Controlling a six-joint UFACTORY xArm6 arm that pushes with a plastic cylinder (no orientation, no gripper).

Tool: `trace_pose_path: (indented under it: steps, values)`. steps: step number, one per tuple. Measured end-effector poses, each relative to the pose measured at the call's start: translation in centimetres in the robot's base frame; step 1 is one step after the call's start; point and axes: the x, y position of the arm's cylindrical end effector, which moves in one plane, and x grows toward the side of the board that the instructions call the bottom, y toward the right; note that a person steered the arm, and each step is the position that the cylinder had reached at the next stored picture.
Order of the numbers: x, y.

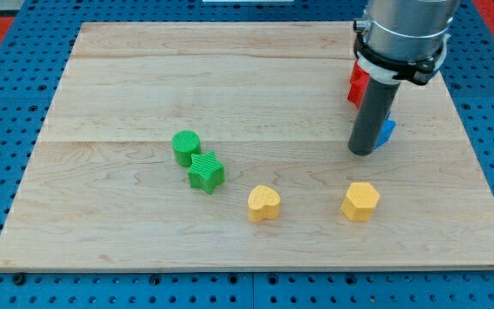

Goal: Move the yellow heart left to the green circle

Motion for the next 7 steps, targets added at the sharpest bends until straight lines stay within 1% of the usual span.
trace_pose_path:
  steps: [1,2,3,7]
  values:
    - [0.0,-0.1]
    - [1.4,-2.0]
    - [2.7,-2.3]
    - [2.9,-2.1]
